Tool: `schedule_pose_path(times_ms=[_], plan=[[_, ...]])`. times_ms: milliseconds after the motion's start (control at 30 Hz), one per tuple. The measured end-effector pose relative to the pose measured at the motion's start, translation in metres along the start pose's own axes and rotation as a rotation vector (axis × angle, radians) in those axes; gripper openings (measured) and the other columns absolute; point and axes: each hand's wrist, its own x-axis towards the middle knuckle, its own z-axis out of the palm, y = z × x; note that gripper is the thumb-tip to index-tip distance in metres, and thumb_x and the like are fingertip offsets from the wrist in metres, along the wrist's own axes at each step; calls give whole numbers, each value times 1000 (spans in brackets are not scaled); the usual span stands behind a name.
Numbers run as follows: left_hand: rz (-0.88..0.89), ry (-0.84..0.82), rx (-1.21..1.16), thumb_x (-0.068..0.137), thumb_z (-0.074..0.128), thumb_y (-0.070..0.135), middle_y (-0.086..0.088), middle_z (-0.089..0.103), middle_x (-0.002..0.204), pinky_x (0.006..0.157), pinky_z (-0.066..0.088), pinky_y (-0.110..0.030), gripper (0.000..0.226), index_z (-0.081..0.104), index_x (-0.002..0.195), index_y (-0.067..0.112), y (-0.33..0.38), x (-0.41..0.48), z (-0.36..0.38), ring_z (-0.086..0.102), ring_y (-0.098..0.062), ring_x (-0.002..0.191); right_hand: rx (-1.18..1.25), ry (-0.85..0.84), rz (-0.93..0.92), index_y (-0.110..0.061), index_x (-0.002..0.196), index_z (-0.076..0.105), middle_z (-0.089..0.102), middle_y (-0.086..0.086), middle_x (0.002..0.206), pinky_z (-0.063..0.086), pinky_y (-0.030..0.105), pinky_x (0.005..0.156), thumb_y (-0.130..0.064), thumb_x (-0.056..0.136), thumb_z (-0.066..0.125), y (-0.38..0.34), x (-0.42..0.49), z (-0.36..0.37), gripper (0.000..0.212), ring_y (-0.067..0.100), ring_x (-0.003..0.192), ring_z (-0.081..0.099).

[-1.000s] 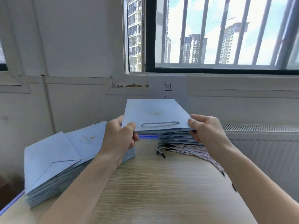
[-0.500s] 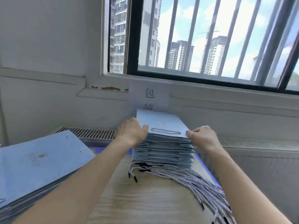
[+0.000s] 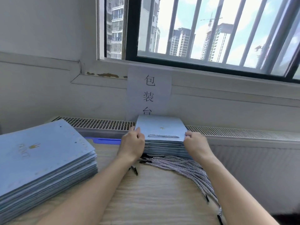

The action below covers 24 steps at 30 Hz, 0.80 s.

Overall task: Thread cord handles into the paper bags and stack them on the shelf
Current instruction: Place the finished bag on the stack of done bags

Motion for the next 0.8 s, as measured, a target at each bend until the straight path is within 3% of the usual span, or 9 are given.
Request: schedule_pose_path(times_ms=[67, 133, 200, 233, 300, 400, 600, 733, 800], plan=[[28, -16, 47, 104, 33, 20, -7, 13, 165, 113, 27, -32, 44, 49, 143, 10, -2, 3, 1, 26, -26, 147, -6, -5, 3, -10, 62, 43, 48, 7, 64, 29, 32, 56, 0, 83, 40, -1, -2, -3, 24, 26, 66, 40], [55, -24, 81, 102, 34, 20, -4, 5, 166, 106, 36, -34, 36, 67, 113, 11, -1, 5, 2, 35, -29, 142, -148, -6, -18, -10, 68, 56, 59, 10, 77, 39, 33, 69, -15, 90, 43, -6, -4, -3, 26, 30, 84, 52], [87, -2, 136, 100, 36, 23, -5, 19, 164, 97, 46, -39, 34, 56, 73, 15, 0, 6, 3, 49, -31, 127, -454, 1, -72, -7, 96, 69, 65, 12, 110, 41, 37, 91, -42, 99, 39, -14, -6, 0, 45, 29, 117, 51], [92, 6, 163, 100, 36, 27, -6, 29, 161, 94, 47, -41, 34, 52, 72, 15, 1, 6, 4, 51, -31, 125, -542, 12, -112, -5, 106, 69, 64, 12, 119, 39, 39, 97, -51, 100, 37, -19, -9, 2, 56, 28, 126, 47], [84, 0, 229, 100, 37, 44, -5, 39, 155, 101, 45, -42, 40, 64, 99, 15, 2, 4, 5, 45, -28, 132, -578, 27, -172, -2, 117, 65, 60, 12, 128, 36, 39, 102, -58, 99, 35, -24, -13, 6, 66, 26, 132, 42], [92, -32, 324, 95, 38, 65, 1, 28, 161, 109, 37, -42, 70, 47, 144, 16, 4, -1, 5, 31, -23, 145, -516, -22, -166, 0, 125, 59, 55, 12, 133, 36, 36, 103, -59, 100, 36, -22, -15, 9, 68, 24, 135, 39], [74, -111, 443, 94, 35, 70, -1, 22, 163, 107, 38, -41, 78, 39, 149, 14, 0, 0, 7, 28, -25, 146, -488, -101, -124, -3, 125, 58, 53, 11, 137, 39, 34, 97, -62, 97, 42, -16, -16, 14, 67, 24, 136, 39], [99, -88, 380, 101, 29, 58, -1, 25, 162, 112, 34, -41, 64, 43, 146, 15, -7, -1, 9, 28, -23, 146, -381, -127, -72, -9, 78, 54, 61, 6, 98, 43, 34, 79, -52, 98, 47, -12, -8, 4, 48, 27, 105, 56], [122, -78, 268, 105, 27, 41, -2, 33, 159, 115, 29, -37, 51, 50, 140, 13, -11, -1, 8, 29, -17, 146, -154, -154, -58, -1, 82, 62, 66, 8, 122, 43, 29, 92, -31, 101, 48, 1, 1, -2, 38, 24, 118, 58]])
